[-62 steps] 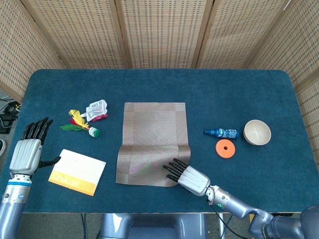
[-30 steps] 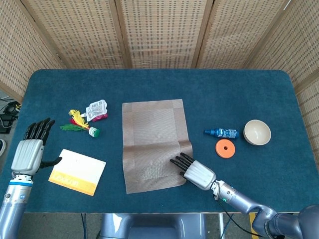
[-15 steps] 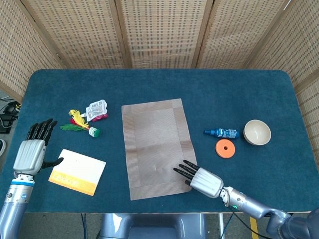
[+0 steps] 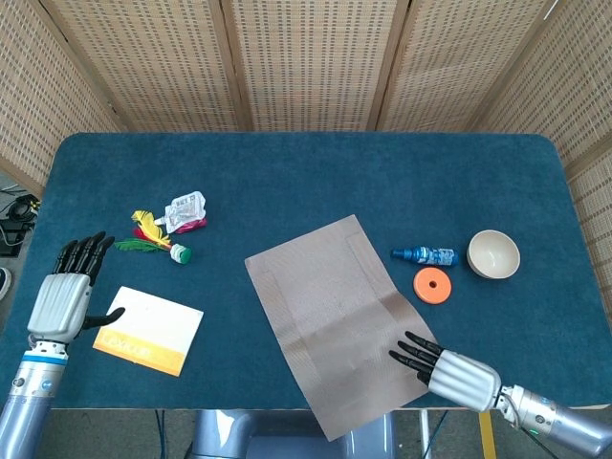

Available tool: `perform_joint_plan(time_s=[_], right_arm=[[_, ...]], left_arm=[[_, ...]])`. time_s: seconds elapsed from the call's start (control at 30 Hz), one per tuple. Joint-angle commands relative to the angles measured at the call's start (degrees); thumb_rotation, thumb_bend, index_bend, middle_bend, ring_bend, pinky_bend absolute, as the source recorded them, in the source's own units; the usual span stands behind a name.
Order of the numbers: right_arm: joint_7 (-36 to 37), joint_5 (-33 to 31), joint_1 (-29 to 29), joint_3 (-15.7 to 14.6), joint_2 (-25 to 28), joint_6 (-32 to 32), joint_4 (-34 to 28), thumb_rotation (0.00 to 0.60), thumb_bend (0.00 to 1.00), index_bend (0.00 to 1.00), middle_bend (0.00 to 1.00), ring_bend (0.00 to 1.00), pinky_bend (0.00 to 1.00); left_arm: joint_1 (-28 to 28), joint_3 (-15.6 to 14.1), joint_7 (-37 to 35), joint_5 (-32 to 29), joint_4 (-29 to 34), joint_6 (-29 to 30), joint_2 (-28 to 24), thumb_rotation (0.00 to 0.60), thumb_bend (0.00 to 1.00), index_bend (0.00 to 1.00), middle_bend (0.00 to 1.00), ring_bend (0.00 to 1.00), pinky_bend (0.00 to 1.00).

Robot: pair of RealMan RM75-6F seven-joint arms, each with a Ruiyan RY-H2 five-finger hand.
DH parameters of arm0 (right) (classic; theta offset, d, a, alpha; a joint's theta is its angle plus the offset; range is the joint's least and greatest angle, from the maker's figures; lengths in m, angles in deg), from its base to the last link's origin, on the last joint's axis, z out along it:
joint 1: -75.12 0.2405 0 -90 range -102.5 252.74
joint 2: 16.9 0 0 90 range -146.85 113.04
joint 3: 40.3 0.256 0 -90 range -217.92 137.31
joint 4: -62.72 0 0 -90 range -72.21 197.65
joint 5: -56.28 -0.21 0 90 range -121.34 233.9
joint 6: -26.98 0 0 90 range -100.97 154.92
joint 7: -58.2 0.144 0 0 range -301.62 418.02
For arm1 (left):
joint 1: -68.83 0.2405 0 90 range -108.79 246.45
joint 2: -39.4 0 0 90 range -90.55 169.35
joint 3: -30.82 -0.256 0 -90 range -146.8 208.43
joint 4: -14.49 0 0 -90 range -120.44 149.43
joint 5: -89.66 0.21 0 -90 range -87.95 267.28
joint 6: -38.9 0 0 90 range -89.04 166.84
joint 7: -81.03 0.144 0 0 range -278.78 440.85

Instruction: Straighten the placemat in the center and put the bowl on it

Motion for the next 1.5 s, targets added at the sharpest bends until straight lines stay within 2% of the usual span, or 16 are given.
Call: perform_joint_plan(time_s=[0.03, 0.23, 0.4, 0.5, 0.53, 0.63, 0.7, 0.77, 0.83, 0.87, 1.0, 1.13, 1.27, 1.4, 1.5], right_arm=[[-2.7, 0.7, 2.7, 3.2, 2.7, -0.9, 4.3, 0.600, 0.66, 0.76, 0.12, 0.00, 0.00], [-0.3, -1.4, 8.8, 7.6, 1.7, -6.8, 11.1, 0.600, 0.63, 0.76, 0.12, 0.00, 0.00], [1.1, -2.1, 11.5, 9.0, 0.3, -9.2, 14.0, 0.600, 0.61, 0.76, 0.13, 0.00, 0.00], [0.9, -2.0, 13.0, 9.7, -0.6, -10.0, 15.6, 0.600, 0.56, 0.74, 0.11, 0.00, 0.00], [-0.7, -2.4, 14.1, 11.2, -1.8, -10.3, 17.5, 0.600, 0.53, 0.74, 0.10, 0.00, 0.00], [-2.1, -3.3, 14.8, 12.8, -4.7, -9.3, 21.9, 0.600, 0.45, 0.73, 0.05, 0.00, 0.00], [-2.9, -4.5, 14.8, 13.7, -5.9, -9.5, 23.8, 0.600, 0.28, 0.62, 0.01, 0.00, 0.00], [-5.1, -7.2, 14.1, 15.3, -6.7, -10.6, 24.5, 0.600, 0.06, 0.27, 0.00, 0.00, 0.00], [-6.0, -9.9, 13.0, 16.8, -6.9, -10.5, 23.8, 0.600, 0.00, 0.04, 0.00, 0.00, 0.00], [-6.3, -11.1, 12.4, 17.4, -6.8, -10.1, 23.3, 0.600, 0.00, 0.00, 0.00, 0.00, 0.00], [-5.7, -17.8, 7.6, 20.6, -5.5, -6.4, 18.3, 0.600, 0.00, 0.00, 0.00, 0.00, 0.00], [-4.6, -22.3, 3.7, 22.3, -4.5, -3.4, 14.4, 0.600, 0.00, 0.00, 0.00, 0.00, 0.00], [1.1, -28.6, -2.5, 23.6, -3.4, 0.3, 6.0, 0.600, 0.00, 0.00, 0.00, 0.00, 0.00], [6.8, -29.9, -6.1, 22.4, -1.9, 2.1, 0.0, 0.600, 0.00, 0.00, 0.00, 0.00, 0.00], [11.2, -32.2, -8.7, 21.5, -1.2, 1.7, -5.7, 0.600, 0.00, 0.00, 0.00, 0.00, 0.00]], left_arm=[[0.0, 0.0, 0.2, 0.0, 0.0, -0.1, 0.1, 0.600, 0.00, 0.00, 0.00, 0.00, 0.00], [-0.2, 0.1, 0.3, -0.4, -0.3, -0.5, 0.1, 0.600, 0.00, 0.00, 0.00, 0.00, 0.00], [-0.2, 0.4, 0.1, -1.1, -0.5, -0.9, 0.1, 0.600, 0.00, 0.00, 0.00, 0.00, 0.00], [-0.4, 0.5, 0.1, -1.5, -0.7, -1.2, 0.1, 0.600, 0.00, 0.00, 0.00, 0.00, 0.00], [-0.6, 0.5, 0.2, -1.8, -1.0, -1.6, 0.2, 0.600, 0.00, 0.00, 0.00, 0.00, 0.00], [-0.9, 0.6, 0.7, -2.3, -1.2, -2.1, 0.5, 0.600, 0.00, 0.00, 0.00, 0.00, 0.00], [-1.0, 0.5, 0.9, -2.3, -1.1, -2.3, 0.6, 0.600, 0.00, 0.00, 0.00, 0.00, 0.00], [-0.9, 0.4, 1.1, -2.2, -0.9, -2.2, 0.6, 0.600, 0.00, 0.00, 0.00, 0.00, 0.00], [-0.9, 0.4, 1.2, -2.1, -0.8, -2.0, 0.6, 0.600, 0.00, 0.00, 0.00, 0.00, 0.00], [-0.8, 0.4, 1.2, -2.1, -0.8, -1.9, 0.6, 0.600, 0.00, 0.00, 0.00, 0.00, 0.00], [-0.9, 0.5, 1.1, -2.2, -1.2, -2.1, 0.7, 0.600, 0.00, 0.00, 0.00, 0.00, 0.00], [-1.1, 0.5, 0.9, -2.0, -1.6, -2.4, 0.8, 0.600, 0.00, 0.00, 0.00, 0.00, 0.00], [-2.1, 0.0, 0.1, 0.4, -3.5, -3.6, 1.2, 0.600, 0.00, 0.00, 0.00, 0.00, 0.00], [-4.8, -0.8, -4.2, 7.0, -10.8, -5.9, 3.8, 0.600, 0.00, 0.00, 0.00, 0.00, 0.00], [-7.9, -1.9, -10.8, 13.5, -18.5, -7.8, 6.5, 0.600, 0.00, 0.00, 0.00, 0.00, 0.00]])
